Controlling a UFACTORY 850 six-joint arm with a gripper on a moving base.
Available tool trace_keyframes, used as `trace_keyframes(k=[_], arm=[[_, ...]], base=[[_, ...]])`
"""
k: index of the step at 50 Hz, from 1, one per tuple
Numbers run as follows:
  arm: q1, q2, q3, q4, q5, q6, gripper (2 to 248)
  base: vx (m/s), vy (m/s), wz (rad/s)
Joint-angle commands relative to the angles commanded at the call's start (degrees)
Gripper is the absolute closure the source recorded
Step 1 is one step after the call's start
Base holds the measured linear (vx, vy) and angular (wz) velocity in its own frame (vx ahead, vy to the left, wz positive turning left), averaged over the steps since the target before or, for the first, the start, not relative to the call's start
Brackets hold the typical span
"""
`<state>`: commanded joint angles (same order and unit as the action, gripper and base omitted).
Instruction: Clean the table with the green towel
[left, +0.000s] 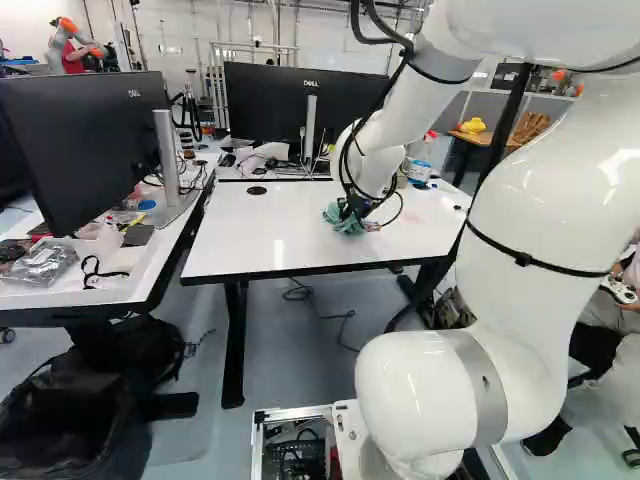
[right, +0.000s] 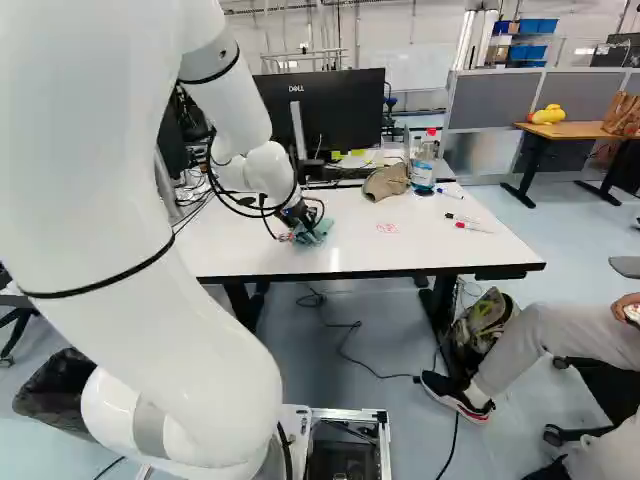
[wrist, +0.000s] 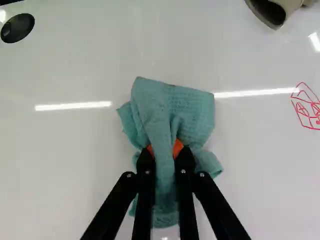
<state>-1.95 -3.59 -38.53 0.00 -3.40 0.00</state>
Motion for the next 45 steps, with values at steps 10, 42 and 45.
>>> trace_keyframes(k=[10, 42, 45], arm=[[1.3, 2.5, 2.6, 0.0, 0.0, 0.0, 200], [4.7, 0.0, 0.0, 0.0, 0.0, 0.0, 200], [4.7, -0.8, -0.9, 0.0, 0.0, 0.0, 200]], base=[[0.0, 0.0, 0.0], [0.0, 0.0, 0.0], [0.0, 0.0, 0.0]])
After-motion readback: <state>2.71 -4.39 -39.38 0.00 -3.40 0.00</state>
